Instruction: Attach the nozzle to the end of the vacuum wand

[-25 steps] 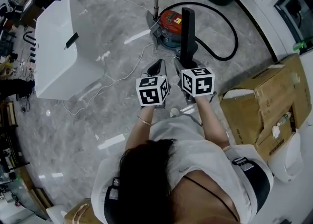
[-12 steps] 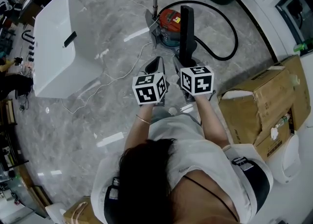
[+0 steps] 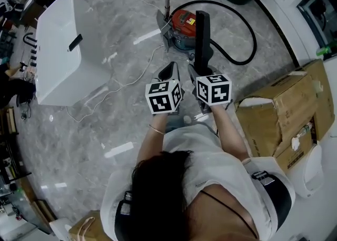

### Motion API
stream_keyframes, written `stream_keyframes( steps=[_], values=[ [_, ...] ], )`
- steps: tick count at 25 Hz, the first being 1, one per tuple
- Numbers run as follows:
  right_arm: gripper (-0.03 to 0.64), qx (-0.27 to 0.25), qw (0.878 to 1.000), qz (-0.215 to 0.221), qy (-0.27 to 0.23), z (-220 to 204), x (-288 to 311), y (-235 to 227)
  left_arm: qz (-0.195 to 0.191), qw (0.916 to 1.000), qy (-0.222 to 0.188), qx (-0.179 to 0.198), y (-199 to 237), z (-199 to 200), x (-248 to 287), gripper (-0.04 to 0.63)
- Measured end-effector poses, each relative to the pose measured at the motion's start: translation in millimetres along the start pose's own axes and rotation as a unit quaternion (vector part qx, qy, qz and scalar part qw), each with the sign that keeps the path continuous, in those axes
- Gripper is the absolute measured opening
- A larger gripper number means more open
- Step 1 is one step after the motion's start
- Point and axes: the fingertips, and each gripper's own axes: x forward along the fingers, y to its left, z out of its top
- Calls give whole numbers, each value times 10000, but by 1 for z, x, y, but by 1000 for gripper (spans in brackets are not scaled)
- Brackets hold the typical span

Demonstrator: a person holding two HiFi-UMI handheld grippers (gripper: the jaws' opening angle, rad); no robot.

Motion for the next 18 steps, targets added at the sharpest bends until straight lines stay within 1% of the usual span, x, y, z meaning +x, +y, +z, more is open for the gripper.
stream_keyframes(
  steps=[5,12,18],
  values=[
    [84,11,10000,-41,29,2,6,-7,81,9999,47,94,4,-2,6,3],
    [84,40,9999,-106,24,13,28,-15,140,9996,31,259,19,10,25,3],
    [84,12,9998,-190,44,29,51,-21,126,9996,47,250,36,26,46,3]
  ],
)
